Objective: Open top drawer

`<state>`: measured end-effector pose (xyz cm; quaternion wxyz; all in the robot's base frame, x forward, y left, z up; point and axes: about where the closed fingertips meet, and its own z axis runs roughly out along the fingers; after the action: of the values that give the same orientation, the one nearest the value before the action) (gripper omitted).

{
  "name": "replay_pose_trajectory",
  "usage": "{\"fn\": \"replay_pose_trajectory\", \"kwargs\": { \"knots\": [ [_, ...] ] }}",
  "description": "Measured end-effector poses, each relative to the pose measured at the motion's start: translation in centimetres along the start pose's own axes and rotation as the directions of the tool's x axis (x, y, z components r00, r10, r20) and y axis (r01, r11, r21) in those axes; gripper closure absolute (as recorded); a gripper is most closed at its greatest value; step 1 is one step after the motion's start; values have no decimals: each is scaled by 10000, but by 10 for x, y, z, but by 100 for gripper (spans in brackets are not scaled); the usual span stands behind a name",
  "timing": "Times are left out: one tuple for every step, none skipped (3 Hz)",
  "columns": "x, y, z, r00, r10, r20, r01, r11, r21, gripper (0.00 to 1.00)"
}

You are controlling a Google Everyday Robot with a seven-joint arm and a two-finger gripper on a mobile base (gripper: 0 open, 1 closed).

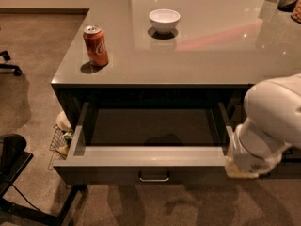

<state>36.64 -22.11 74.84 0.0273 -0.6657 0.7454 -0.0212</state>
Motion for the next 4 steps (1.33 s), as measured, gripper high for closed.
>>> {"fn": "replay_pose_trajectory", "kwargs": {
  "knots": [
    [-23, -53, 7, 9903, -836, 1108, 756, 9944, 740, 47],
    [-51, -106, 8, 9703, -1612, 1803, 1425, 9834, 1121, 27],
    [-84, -134, 35, 9605, -2033, 1901, 1890, 9778, 906, 42],
    [-106, -149, 71, 9649, -1930, 1781, 1874, 9811, 478, 65]
  ]
}}
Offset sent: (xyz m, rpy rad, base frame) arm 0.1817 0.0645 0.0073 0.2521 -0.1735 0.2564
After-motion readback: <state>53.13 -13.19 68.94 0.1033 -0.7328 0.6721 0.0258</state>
